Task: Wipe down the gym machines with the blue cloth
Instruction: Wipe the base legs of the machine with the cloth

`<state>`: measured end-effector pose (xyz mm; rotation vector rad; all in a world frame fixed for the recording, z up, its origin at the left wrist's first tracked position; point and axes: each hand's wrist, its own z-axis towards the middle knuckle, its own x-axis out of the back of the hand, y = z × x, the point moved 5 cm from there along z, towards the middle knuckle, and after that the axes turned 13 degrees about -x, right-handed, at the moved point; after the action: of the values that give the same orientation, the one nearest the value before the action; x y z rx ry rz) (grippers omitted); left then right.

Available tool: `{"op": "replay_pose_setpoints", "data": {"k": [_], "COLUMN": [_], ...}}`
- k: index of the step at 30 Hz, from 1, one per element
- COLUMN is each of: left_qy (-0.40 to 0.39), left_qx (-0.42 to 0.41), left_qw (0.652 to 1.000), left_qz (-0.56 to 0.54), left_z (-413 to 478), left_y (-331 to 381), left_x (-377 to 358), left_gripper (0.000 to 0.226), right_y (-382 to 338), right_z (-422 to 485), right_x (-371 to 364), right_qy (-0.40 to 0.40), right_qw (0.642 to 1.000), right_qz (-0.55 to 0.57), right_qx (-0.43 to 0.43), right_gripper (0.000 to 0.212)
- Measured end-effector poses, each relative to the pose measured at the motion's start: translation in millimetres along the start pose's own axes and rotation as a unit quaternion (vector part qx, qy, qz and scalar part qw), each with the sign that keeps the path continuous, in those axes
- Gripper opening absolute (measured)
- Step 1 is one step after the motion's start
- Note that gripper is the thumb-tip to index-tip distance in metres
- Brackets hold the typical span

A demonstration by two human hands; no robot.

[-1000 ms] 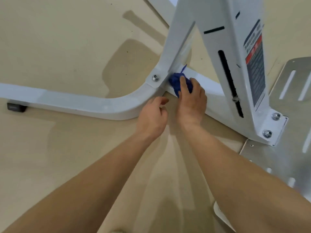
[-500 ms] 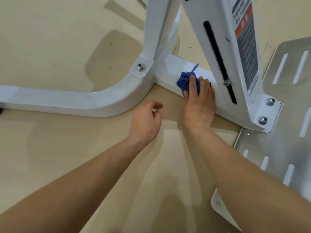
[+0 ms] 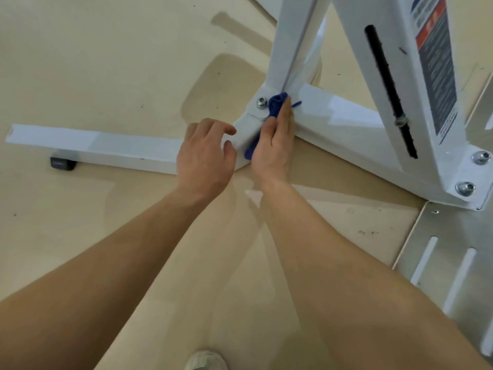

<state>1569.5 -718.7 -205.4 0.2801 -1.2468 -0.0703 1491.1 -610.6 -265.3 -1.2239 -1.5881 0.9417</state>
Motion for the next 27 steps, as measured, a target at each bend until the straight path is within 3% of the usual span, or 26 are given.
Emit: {"op": "replay_pose_setpoints", "data": {"k": [7, 11, 13, 21, 27], "left_qy": [-0.015, -0.018, -0.019, -0.063, -0.140], "left_qx": [-0.036, -0.043, -0.035, -0.069, -0.013], "left_qw": [0.999, 0.998, 0.998, 0.995, 0.990], "left_qz": [0.036, 0.045, 0.047, 0.044, 0.013], "left_z": [-19, -20, -22, -53, -66], "left_y": [-25, -26, -29, -30, -18], "left_x": [-6, -2, 2, -1, -13], "left_gripper": [0.026, 0.026, 0.026, 0.051, 0.061], "right_y": [55, 12, 10, 53, 51], "right_z": [-18, -5, -7, -70, -63], "right_x": [-27, -20, -19, -28, -9], "right_qy": [-0.055, 0.033, 0.035, -0.117, -0.172], "right_qw": [0.993, 0.995, 0.997, 0.979, 0.979], "right_qz": [0.033, 0.080, 0.063, 0.037, -0.003], "right_qx": [-0.099, -0.052, -0.029, -0.164, -0.110], "right_gripper": [0.058, 0.054, 0.053, 0.055, 0.067]}}
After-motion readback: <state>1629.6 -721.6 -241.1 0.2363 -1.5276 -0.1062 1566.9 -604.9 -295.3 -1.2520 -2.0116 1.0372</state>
